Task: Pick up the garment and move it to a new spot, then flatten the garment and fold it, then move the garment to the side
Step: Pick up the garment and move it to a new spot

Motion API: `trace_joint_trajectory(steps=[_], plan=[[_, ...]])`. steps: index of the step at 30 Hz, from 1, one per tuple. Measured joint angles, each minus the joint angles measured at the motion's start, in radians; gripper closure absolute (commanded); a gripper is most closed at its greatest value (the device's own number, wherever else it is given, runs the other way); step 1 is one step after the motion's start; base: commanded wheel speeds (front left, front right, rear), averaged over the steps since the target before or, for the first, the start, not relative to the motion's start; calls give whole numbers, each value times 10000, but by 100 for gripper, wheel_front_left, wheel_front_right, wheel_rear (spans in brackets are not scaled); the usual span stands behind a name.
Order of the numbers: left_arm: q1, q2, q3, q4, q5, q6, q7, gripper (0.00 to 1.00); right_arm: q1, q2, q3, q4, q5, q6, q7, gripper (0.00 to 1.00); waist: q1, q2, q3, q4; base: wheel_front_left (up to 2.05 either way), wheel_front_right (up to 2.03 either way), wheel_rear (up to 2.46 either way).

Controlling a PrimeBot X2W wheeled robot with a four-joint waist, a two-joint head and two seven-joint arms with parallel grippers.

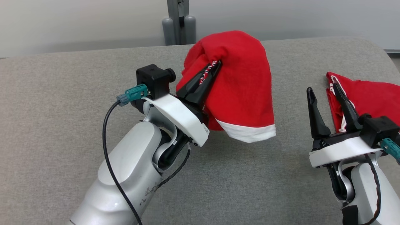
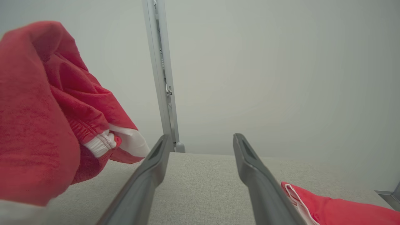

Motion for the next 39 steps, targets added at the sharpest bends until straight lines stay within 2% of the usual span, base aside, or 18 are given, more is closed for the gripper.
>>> trace_joint_trajectory(steps=[4, 8, 12, 14, 15, 16, 17, 22, 28, 33, 39], plan=[[101, -31, -274, 339, -167, -2, -309, 100, -3, 79, -73, 6, -2, 0, 0, 0, 0, 0, 95, -334, 0, 0, 0], [211, 445, -594, 1923, 380, 94, -410, 100, -39, 173, 36, -19, 0, 0, 0, 0, 0, 0, 255, -574, 0, 0, 0], [211, 966, -957, 3670, 1085, 395, -683, 100, -68, 221, 52, -38, 0, 0, 0, 0, 0, 0, 386, -694, 0, 0, 0], [207, 1014, -997, 4460, 1202, 493, -761, 100, -66, 226, 79, -21, -4, 0, 0, 0, 0, 0, 416, -691, 0, 0, 0], [195, 1020, -1053, 4834, 1252, 527, -763, 72, -66, 226, 98, 2, -8, 0, 0, 0, 0, 0, 421, -665, 0, 0, 0], [179, 1018, -1143, 5156, 1388, 617, -798, 13, -63, 219, 92, 21, -19, 0, 0, 0, 0, 0, 420, -628, 0, 0, 0], [159, 1011, -1152, 5457, 1440, 719, -869, 0, -63, 213, 90, 44, -23, 0, 0, 0, 0, 0, 413, -585, 0, 0, 0], [-107, 988, -991, 6450, 1488, 1168, -1379, 0, -57, 192, 182, 136, -88, 0, 0, 0, 0, 0, 274, -347, 0, 0, 0], [-194, 1135, -205, 6343, 1256, 1616, -1741, 0, 29, 127, 376, 201, -88, 0, 0, 0, 0, 0, -72, 20, 0, 0, 0], [455, 1590, 1114, 4075, 1542, 2063, -1772, 0, 254, 44, 474, 328, -86, 0, 0, 0, 0, 0, -399, 382, 0, 0, 0], [2519, 1588, 2782, 1421, 2416, 2069, -1774, 0, 540, -35, 871, 462, -21, 0, -2, 0, 0, 0, -751, 788, 0, 0, 0]])
